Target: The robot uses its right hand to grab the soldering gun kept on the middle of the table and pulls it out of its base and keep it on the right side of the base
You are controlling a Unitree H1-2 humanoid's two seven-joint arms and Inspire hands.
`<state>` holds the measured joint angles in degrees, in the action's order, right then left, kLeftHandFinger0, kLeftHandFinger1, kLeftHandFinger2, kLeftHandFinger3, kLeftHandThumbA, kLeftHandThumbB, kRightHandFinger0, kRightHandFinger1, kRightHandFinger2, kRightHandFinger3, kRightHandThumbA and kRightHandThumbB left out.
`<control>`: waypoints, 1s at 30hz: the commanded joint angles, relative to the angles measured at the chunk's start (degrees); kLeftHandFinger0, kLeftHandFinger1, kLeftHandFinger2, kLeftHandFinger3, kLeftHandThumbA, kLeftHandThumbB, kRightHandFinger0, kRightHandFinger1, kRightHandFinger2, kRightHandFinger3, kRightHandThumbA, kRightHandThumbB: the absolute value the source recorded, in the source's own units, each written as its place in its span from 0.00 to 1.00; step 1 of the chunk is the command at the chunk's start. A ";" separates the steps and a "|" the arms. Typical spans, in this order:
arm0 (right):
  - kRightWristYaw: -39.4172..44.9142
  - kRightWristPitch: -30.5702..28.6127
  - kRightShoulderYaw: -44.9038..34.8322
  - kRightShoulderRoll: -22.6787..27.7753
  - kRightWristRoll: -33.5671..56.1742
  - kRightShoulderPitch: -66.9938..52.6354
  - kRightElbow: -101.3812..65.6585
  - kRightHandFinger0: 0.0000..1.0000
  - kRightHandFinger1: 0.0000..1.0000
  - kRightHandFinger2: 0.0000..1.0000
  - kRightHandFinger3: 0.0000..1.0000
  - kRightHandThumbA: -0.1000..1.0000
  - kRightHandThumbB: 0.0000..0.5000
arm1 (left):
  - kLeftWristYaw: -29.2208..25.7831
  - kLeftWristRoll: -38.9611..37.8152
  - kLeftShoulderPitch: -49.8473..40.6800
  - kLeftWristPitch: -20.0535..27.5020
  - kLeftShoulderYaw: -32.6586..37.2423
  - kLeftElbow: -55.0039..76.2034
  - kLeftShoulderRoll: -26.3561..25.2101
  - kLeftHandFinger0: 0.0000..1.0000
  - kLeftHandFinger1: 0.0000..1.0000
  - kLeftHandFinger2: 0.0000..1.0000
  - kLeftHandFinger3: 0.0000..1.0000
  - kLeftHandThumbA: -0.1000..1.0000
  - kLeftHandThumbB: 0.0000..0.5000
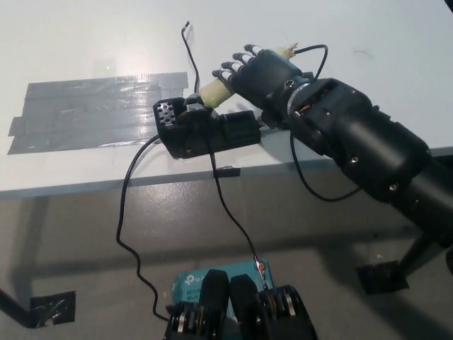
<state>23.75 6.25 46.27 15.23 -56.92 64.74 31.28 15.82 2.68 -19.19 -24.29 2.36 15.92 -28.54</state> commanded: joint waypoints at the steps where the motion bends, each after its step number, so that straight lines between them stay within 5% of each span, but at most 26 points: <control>1: -1.67 6.76 -1.27 0.96 -6.11 2.52 2.31 1.00 1.00 1.00 1.00 0.54 0.70 | 1.21 0.41 -0.31 -0.64 0.14 2.02 -1.46 0.28 0.40 0.49 0.91 0.72 0.54; 5: -9.37 4.65 -2.58 1.62 -7.14 1.48 1.44 1.00 1.00 1.00 1.00 0.50 0.57 | 1.64 -0.15 0.15 -0.40 0.11 1.13 -1.07 0.31 0.42 0.50 0.90 0.71 0.56; 6: -13.30 3.12 -3.03 1.60 -7.00 1.01 1.82 1.00 1.00 1.00 1.00 0.41 0.45 | 1.59 0.13 0.03 -0.70 0.25 1.42 -0.92 0.31 0.42 0.50 0.90 0.71 0.57; 7: -15.06 2.57 -3.23 1.57 -7.06 0.65 1.76 1.00 1.00 0.92 1.00 0.38 0.44 | 1.53 0.28 -0.02 -0.89 0.37 1.44 -0.74 0.31 0.41 0.49 0.89 0.71 0.59; 8: -18.48 2.14 -3.09 1.41 -7.89 0.32 2.27 0.76 0.75 0.61 1.00 0.33 0.37 | 1.48 0.34 -0.08 -1.05 0.42 1.48 -0.63 0.32 0.42 0.49 0.89 0.71 0.59; 9: -21.60 1.75 -2.97 1.37 -8.65 0.00 2.58 0.58 0.61 0.51 1.00 0.31 0.39 | 1.45 0.55 -0.09 -1.07 0.58 1.51 -0.59 0.32 0.42 0.49 0.89 0.71 0.60; 10: -21.69 1.73 -3.01 1.47 -8.69 -0.10 2.50 0.56 0.58 0.48 1.00 0.31 0.39 | 1.47 0.60 -0.06 -1.09 0.65 1.50 -0.53 0.33 0.42 0.49 0.89 0.71 0.60; 11: -26.74 1.85 -2.73 1.27 -9.86 -0.49 3.48 0.30 0.31 0.28 1.00 0.15 0.35 | 1.48 0.12 0.10 -0.83 0.54 1.33 -0.07 0.32 0.41 0.48 0.85 0.69 0.60; 14: -28.75 3.43 -1.70 0.94 -11.74 -0.56 4.92 0.11 0.19 0.24 1.00 0.00 0.39 | 1.72 1.06 0.62 -0.52 1.41 0.77 -0.35 0.31 0.41 0.50 0.88 0.73 0.58; 19: -28.50 5.03 0.17 1.06 -14.08 -0.66 7.94 0.06 0.19 0.26 1.00 0.00 0.44 | 1.56 1.83 0.91 -1.74 2.19 1.17 -0.50 0.35 0.44 0.53 0.91 0.71 0.54; 20: -29.40 5.52 0.63 1.12 -14.69 -0.82 9.02 0.01 0.05 0.17 1.00 0.00 0.47 | 1.73 1.76 0.91 -1.45 2.37 1.20 -0.71 0.34 0.43 0.52 0.90 0.71 0.53; 22: -30.68 4.66 -0.66 0.76 -12.89 -1.53 9.86 0.00 0.00 0.01 1.00 0.00 0.42 | 1.88 1.50 0.89 -1.30 2.45 1.20 -0.87 0.32 0.42 0.50 0.85 0.71 0.54; 25: -34.53 1.81 -1.47 0.84 -11.44 -1.96 10.77 0.00 0.00 0.00 0.98 0.00 0.52 | 1.93 1.42 1.14 -1.33 2.56 1.11 -1.01 0.32 0.43 0.50 0.83 0.71 0.53; 26: -40.38 -0.85 -1.56 0.97 -10.95 -2.21 12.01 0.00 0.00 0.07 0.43 0.00 0.54 | 2.20 1.24 1.30 -1.05 2.66 1.00 -1.19 0.30 0.41 0.50 0.84 0.71 0.52; 27: -42.19 -2.05 -1.72 1.03 -10.52 -2.31 12.30 0.00 0.00 0.00 0.27 0.00 0.57 | 2.13 1.26 1.30 -1.13 2.64 0.93 -1.19 0.29 0.40 0.49 0.83 0.70 0.51; 30: -45.66 -3.19 -1.48 1.07 -10.76 -2.10 13.28 0.00 0.00 0.02 0.29 0.00 0.56 | 2.11 1.14 1.31 -1.09 2.51 0.81 -1.35 0.32 0.43 0.53 0.91 0.71 0.53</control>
<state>-8.00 6.47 46.34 14.57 -67.02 61.13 42.00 16.51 3.67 -17.92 -24.90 5.12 15.77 -28.00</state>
